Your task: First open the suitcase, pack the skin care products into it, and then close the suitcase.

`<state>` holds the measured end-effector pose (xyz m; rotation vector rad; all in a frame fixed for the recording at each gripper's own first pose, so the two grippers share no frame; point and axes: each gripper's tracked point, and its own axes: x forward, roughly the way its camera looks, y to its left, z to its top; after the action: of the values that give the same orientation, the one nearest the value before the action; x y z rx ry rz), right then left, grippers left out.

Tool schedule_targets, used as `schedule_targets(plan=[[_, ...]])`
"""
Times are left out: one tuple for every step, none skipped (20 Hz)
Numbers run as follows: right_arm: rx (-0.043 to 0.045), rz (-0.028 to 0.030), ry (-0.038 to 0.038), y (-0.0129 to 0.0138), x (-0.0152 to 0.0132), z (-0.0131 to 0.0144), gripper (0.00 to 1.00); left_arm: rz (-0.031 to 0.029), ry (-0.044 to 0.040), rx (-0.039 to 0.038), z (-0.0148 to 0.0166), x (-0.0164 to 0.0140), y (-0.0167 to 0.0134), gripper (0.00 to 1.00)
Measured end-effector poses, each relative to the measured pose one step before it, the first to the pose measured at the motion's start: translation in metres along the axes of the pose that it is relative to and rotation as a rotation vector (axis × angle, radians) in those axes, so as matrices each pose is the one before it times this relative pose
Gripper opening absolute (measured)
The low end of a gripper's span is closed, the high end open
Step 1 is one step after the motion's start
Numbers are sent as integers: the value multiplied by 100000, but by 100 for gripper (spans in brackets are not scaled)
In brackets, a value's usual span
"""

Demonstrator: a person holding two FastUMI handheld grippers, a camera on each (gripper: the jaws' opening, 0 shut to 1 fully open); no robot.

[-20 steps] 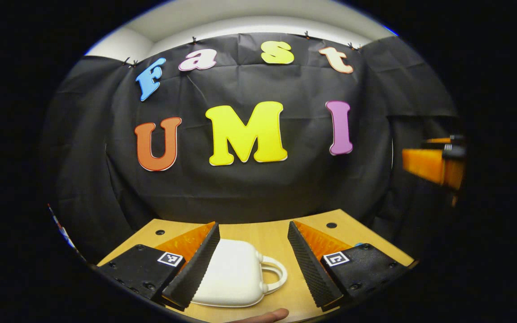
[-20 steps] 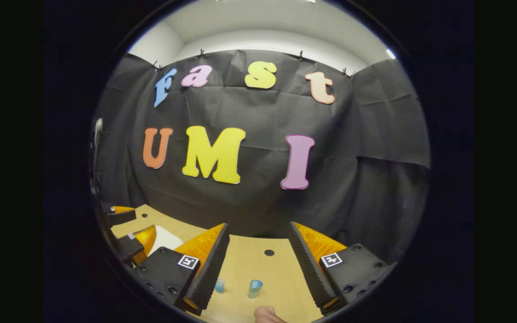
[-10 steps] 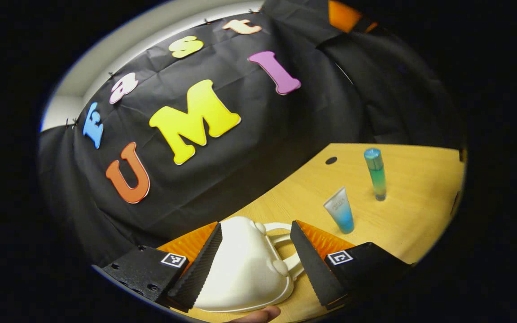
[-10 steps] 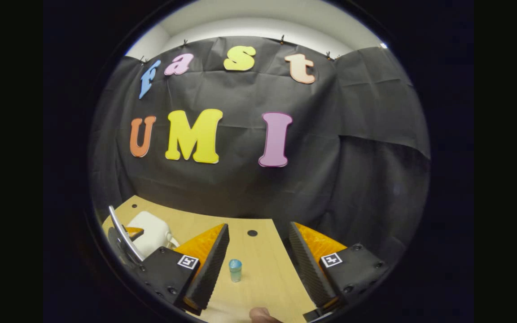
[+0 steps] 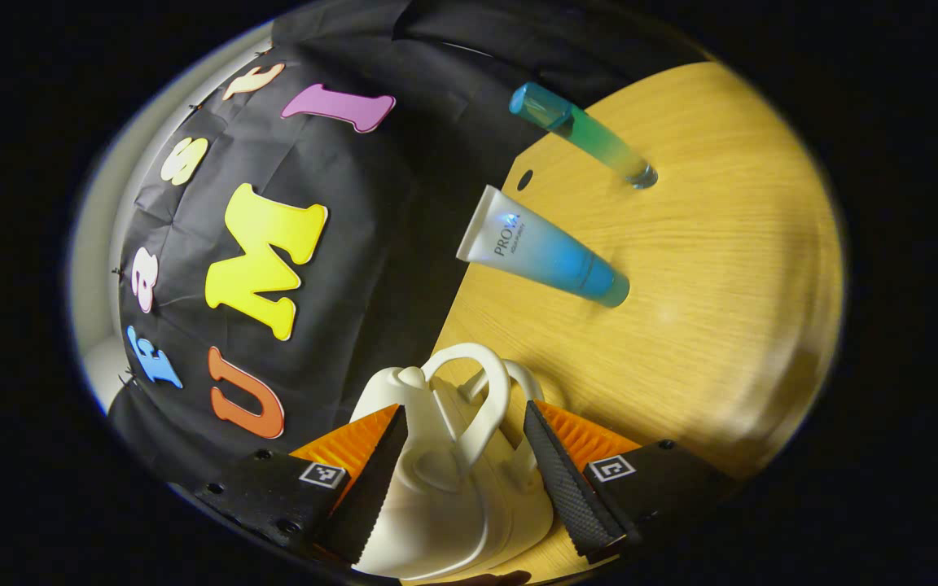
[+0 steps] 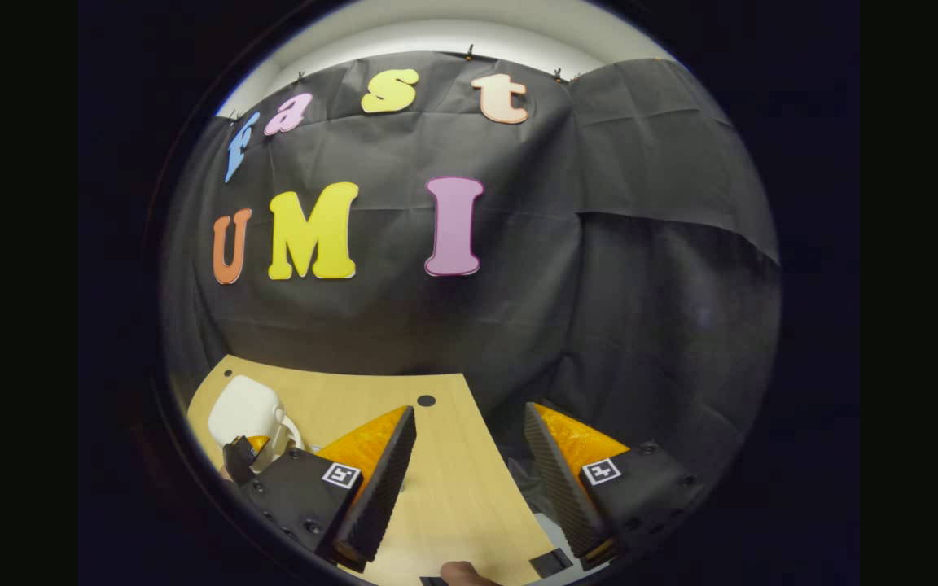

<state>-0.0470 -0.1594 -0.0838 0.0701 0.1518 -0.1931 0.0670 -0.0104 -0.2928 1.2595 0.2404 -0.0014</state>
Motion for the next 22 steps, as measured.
schedule_targets(plan=[[-24, -193, 1058, -225, 76, -521, 80, 1099, -239, 2391, 340, 383, 177, 89], [-285, 176, 863, -90, 110, -402, 80, 417, -418, 2390, 303, 164, 33, 78], [-700, 425, 957, 111, 6, -476, 80, 345, -502, 2096, 242, 220, 17, 74], [-847, 330, 822, 37, 84, -321, 80, -725, 26, 1331, 127, 234, -112, 69], [-577, 690, 626, 191, 66, -227, 80, -2041, 1475, 1066, -227, 350, -456, 63], [-266, 682, 450, 213, 55, -169, 80, -2937, 2140, 1033, -377, 134, -624, 53], [-48, 370, 143, 70, 63, -5, 80, -2727, 3258, 1522, -664, 428, -468, 47], [-101, 286, 47, 138, 39, -27, 80, 471, 803, 1565, -71, -212, 305, 30], [-96, 351, 124, 104, 60, -26, 80, -595, 70, 206, 181, 27, 9, 26], [-260, 254, 137, 151, -42, -1, 80, -1249, 799, 431, -10, 41, -46, 22], [-629, -53, 126, 63, -39, 21, 80, -1581, 78, 239, 10, 28, 71, 20], [-453, -125, -188, -2, 58, 5, 79, -3322, -916, -1224, 126, 167, -115, 14], [-220, -147, -237, 110, -15, 181, 79, -2818, 200, -2097, -207, -79, 84, 12], [-95, 20, -386, 101, -29, 66, 78, -1856, 499, -2381, -56, -172, 274, 10], [-137, -96, -481, 112, -30, 68, 80, -1785, 292, -3487, -100, -433, 248, 9], [-493, -415, -498, 126, 26, 63, 80, -339, 11, -3392, -28, -436, 759, 8], [-611, -219, -298, 241, 109, 37, 80, -944, -1046, -3087, 340, -417, 954, 7], [-383, -285, -12, 275, 83, 89, 80, -997, -588, -3651, 109, -180, 1026, 5], [-474, -486, 95, 267, 109, 119, 80, -1330, -809, -3801, 134, -205, 1118, 4], [-255, -163, 126, 269, 209, 44, 78, -752, -911, -3405, 87, -463, 1237, 3], [-73, -80, -40, 480, 226, 265, 78, 397, -1833, -3153, 330, -557, 1330, 3], [-22, -262, -92, 406, 273, 263, 78, 805, -1800, -2593, 245, -745, 1499, 3]])
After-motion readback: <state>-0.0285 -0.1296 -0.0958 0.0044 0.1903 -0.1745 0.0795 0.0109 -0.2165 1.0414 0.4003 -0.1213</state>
